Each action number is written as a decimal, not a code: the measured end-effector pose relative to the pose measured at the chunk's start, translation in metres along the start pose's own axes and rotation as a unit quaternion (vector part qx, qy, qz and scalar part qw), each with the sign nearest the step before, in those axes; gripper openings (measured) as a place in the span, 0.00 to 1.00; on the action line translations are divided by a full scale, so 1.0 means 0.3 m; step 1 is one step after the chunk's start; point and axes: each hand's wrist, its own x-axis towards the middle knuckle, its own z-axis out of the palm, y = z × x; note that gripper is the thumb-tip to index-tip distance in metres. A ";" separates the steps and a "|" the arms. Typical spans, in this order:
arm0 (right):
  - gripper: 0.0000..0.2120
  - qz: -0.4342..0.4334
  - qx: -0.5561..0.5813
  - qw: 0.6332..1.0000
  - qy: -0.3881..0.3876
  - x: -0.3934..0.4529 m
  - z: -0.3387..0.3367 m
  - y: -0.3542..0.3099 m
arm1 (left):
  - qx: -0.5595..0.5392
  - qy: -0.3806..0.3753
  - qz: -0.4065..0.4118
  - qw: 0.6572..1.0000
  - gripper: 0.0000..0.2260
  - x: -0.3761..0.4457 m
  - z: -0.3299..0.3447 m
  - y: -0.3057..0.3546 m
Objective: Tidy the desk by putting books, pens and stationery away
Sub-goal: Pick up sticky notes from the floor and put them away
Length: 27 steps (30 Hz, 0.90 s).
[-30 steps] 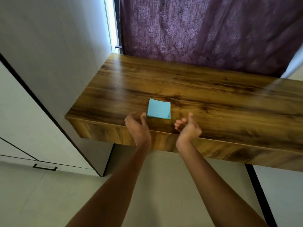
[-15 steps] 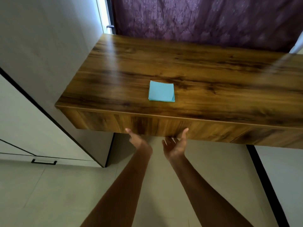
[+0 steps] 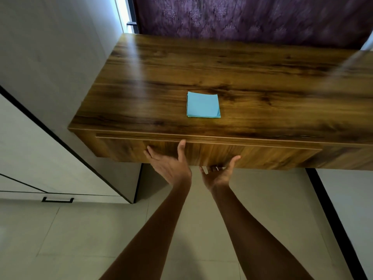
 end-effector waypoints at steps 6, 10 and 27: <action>0.47 -0.021 -0.046 0.998 0.041 -0.129 -0.092 0.014 | 0.323 0.046 0.205 0.923 0.35 -0.076 -0.083 -0.058; 0.37 -0.267 -0.269 0.878 0.292 -0.209 -0.129 -0.021 | 0.410 0.008 0.357 0.840 0.26 -0.074 -0.133 -0.073; 0.27 -0.510 -0.808 0.294 0.021 -0.364 0.022 -0.168 | 0.444 -0.115 0.316 0.831 0.20 -0.066 -0.260 0.082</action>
